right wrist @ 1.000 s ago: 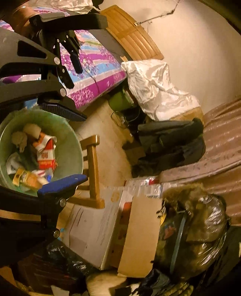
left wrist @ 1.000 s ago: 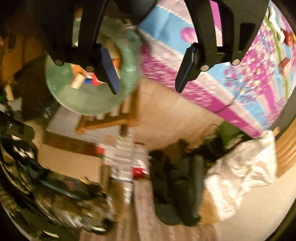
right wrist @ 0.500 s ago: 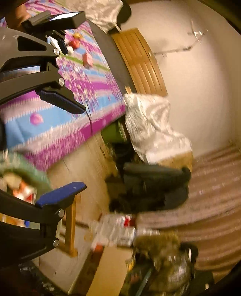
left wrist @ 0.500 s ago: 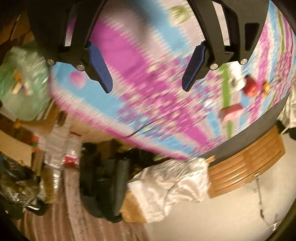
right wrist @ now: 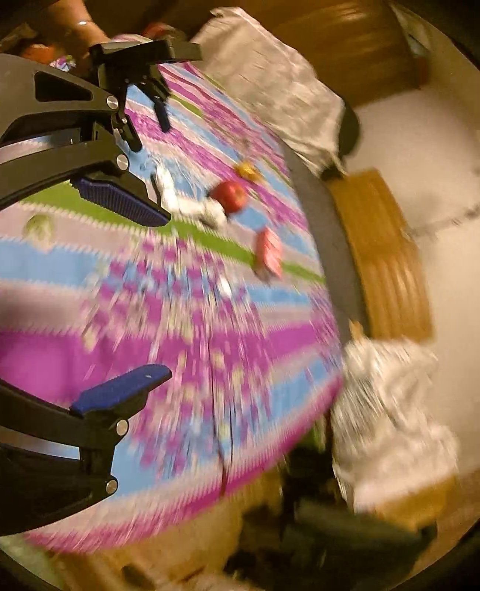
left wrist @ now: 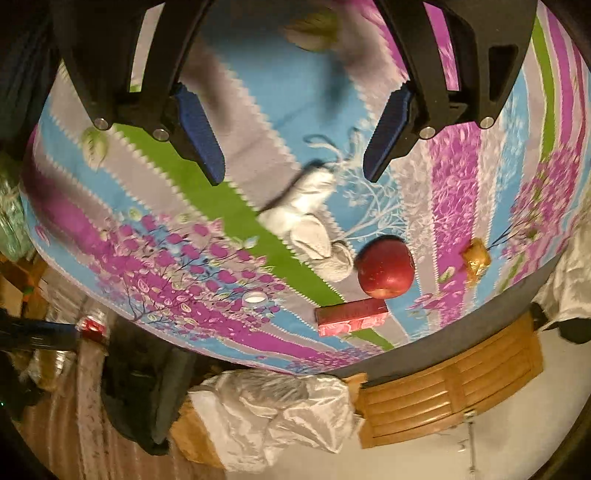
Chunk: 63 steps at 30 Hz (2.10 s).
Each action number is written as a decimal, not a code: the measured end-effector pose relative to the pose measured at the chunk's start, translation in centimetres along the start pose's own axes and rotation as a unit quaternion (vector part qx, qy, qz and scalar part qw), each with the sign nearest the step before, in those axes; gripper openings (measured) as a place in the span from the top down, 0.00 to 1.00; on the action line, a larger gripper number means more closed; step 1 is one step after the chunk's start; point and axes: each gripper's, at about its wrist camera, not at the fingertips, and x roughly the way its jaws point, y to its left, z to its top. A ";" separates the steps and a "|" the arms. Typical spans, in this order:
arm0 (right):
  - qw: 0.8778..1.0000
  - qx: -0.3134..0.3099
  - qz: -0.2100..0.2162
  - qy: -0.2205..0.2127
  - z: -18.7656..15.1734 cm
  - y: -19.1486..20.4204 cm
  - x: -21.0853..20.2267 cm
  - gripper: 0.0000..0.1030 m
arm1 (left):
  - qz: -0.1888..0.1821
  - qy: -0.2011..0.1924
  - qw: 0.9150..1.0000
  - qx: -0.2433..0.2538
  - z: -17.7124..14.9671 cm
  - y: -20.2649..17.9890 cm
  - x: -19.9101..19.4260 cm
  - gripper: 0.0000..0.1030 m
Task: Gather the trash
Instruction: 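Move both tools back over the white cloth items on the bed, then grasp the white rolled cloth with left tool while right tool grasps white knit ball, then carry the white cloth and knit ball over the green bin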
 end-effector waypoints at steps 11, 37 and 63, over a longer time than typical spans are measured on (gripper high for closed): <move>0.987 -0.042 0.071 0.139 6.2 9.4 19.3 0.29 | -0.073 0.010 0.985 0.154 1.2 1.0 5.8 0.28; 0.991 -0.015 0.066 0.116 5.0 6.9 19.6 0.74 | -0.084 0.012 0.993 0.081 -0.8 1.4 2.8 0.76; 0.984 -0.153 0.008 -0.091 -3.9 18.9 -3.6 0.74 | 0.258 -0.091 0.942 -0.192 1.7 -1.2 -12.8 0.76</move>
